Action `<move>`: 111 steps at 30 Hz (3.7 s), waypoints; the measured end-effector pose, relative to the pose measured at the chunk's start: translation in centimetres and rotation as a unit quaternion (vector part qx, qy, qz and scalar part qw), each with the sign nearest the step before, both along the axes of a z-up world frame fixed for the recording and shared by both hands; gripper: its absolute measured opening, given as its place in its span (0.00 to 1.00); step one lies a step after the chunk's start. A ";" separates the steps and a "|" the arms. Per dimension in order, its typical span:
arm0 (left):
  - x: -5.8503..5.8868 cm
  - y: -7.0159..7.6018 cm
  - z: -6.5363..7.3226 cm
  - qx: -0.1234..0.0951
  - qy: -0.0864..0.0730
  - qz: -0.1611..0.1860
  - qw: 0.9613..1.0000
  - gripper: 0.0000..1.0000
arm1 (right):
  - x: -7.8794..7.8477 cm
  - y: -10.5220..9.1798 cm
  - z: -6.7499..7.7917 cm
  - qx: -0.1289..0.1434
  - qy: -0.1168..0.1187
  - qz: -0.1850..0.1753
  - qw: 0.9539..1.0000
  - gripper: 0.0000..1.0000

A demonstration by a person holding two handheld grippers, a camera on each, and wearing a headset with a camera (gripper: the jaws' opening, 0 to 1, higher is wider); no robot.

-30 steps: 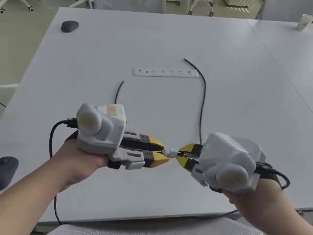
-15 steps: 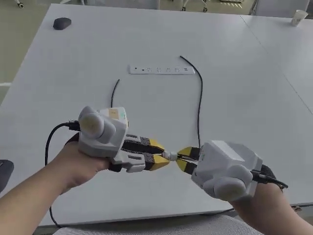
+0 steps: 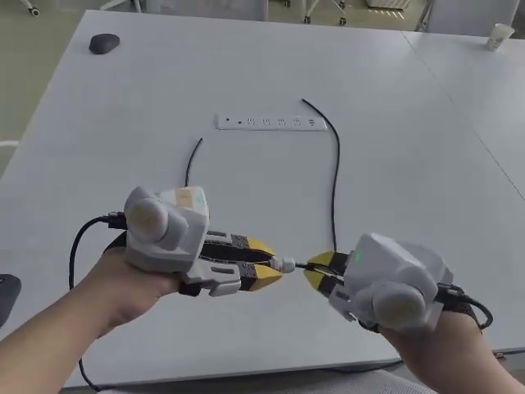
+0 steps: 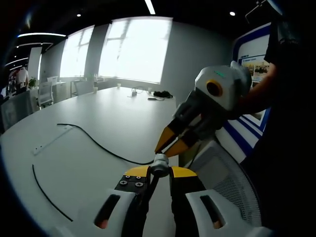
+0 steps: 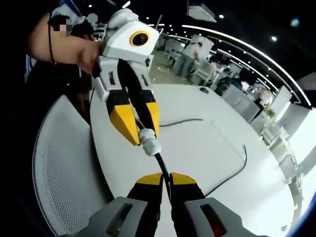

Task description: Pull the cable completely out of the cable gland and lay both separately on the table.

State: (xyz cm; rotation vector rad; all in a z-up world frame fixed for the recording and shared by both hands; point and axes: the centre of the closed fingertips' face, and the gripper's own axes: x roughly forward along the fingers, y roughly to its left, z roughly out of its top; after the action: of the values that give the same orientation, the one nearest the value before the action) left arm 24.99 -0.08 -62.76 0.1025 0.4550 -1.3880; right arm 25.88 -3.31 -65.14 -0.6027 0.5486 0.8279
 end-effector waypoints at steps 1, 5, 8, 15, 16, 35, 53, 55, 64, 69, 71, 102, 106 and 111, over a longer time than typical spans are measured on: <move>0.0 0.0 0.0 -0.001 0.000 0.001 1.000 0.15 | 0.1 -0.2 -0.1 0.003 0.001 -0.007 1.000 0.00; 0.1 0.0 0.1 -0.004 0.000 0.004 1.000 0.15 | 0.5 -1.0 -0.6 0.008 0.007 -0.033 0.999 0.00; 0.2 0.0 0.1 -0.006 0.000 0.009 1.000 0.15 | 1.1 -1.8 -1.0 0.016 0.012 -0.064 0.998 0.00; 0.4 0.0 0.0 -0.014 0.001 0.024 1.000 0.15 | 1.8 -3.8 -2.7 0.035 0.047 -0.139 0.989 0.00; 0.3 0.1 0.0 -0.014 0.000 0.026 1.000 0.15 | 1.9 -4.0 -2.9 0.042 0.053 -0.149 0.987 0.00; -0.1 -0.2 -0.7 -0.006 0.002 0.023 1.000 0.15 | 1.0 -6.0 -5.4 0.067 0.111 -0.206 0.970 0.02; 0.0 0.4 -0.8 -0.001 0.002 0.027 1.000 0.15 | -0.2 -3.2 -0.4 0.034 0.034 -0.114 0.992 0.18; 0.0 0.4 -0.8 0.001 0.001 0.027 1.000 0.15 | -0.2 -2.2 -0.3 0.005 0.014 -0.084 0.996 0.18; 0.0 0.2 -1.1 0.003 0.004 0.022 1.000 0.15 | 0.1 0.7 -0.1 -0.017 -0.012 -0.023 1.000 0.13; 0.1 0.2 -1.1 0.003 0.006 0.024 1.000 0.15 | 0.1 1.6 0.0 -0.035 -0.022 0.010 0.999 0.08; 0.2 0.2 -1.2 0.004 0.004 0.023 1.000 0.15 | 0.1 1.8 0.0 -0.034 -0.023 0.015 0.999 0.06; 0.6 0.4 -1.5 0.011 -0.001 0.023 1.000 0.15 | 0.9 0.3 -1.3 0.015 0.021 -0.055 0.998 0.01; 0.6 0.5 -1.4 0.010 -0.001 0.026 1.000 0.15 | 1.4 -1.0 -2.0 0.025 0.034 -0.085 0.995 0.01; 0.6 0.4 -1.2 0.007 -0.002 0.027 1.000 0.15 | 1.9 -2.4 -2.9 0.035 0.050 -0.128 0.990 0.01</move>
State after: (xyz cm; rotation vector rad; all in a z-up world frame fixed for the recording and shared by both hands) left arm 25.58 0.31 -63.94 0.1031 0.4609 -1.3321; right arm 27.75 -5.71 -68.00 -0.4170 0.6697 0.6329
